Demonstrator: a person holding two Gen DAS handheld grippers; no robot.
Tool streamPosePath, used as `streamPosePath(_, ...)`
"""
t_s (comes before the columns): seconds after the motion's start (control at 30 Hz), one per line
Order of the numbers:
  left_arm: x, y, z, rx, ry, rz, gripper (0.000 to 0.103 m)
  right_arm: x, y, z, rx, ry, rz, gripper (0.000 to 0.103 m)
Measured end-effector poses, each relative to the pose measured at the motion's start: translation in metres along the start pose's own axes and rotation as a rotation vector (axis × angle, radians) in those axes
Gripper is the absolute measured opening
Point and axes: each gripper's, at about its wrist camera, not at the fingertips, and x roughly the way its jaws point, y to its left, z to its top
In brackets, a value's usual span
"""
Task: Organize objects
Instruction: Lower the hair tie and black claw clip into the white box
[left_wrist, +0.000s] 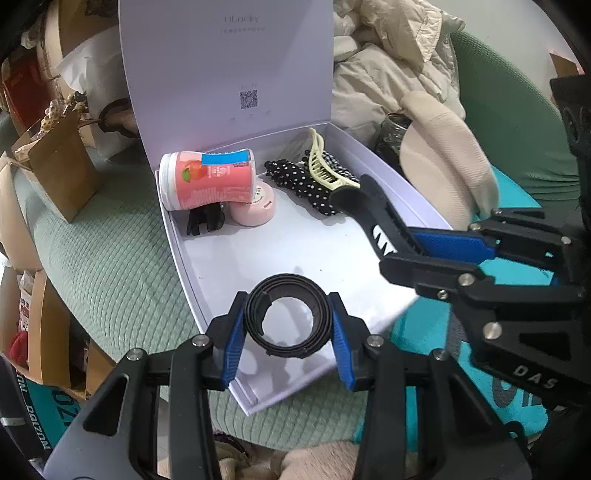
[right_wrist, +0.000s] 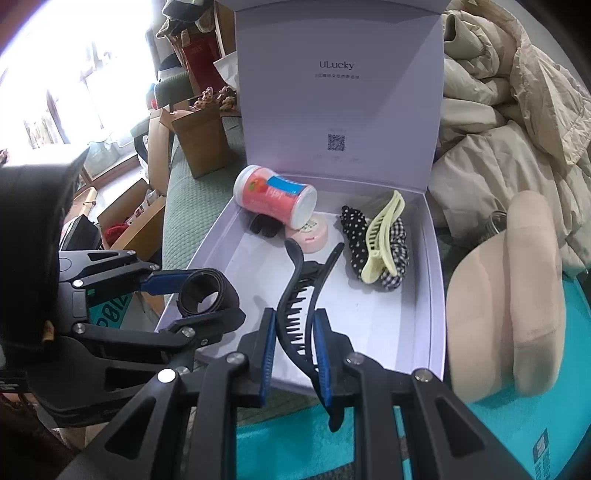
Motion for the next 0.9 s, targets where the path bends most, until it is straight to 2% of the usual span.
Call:
streamPosePath(0.4, 0.034, 0.008, 0.014, 0.017, 0.034, -0.004, 0.04, 0.028, -0.013, 0.012, 0.009, 0.039, 0.003, 0.02)
streamPosePath(0.63, 0.051, 0.002, 0.02, 0.068, 0.069, -0.007, 0.04, 0.044, -0.016, 0.013, 0.005, 0.073, -0.007, 0.02)
streamPosePath(0.9, 0.068, -0.001, 0.026, 0.093, 0.115, 0.049, 0.04, 0.058, -0.023, 0.01, 0.009, 0.112, -0.026, 0.02)
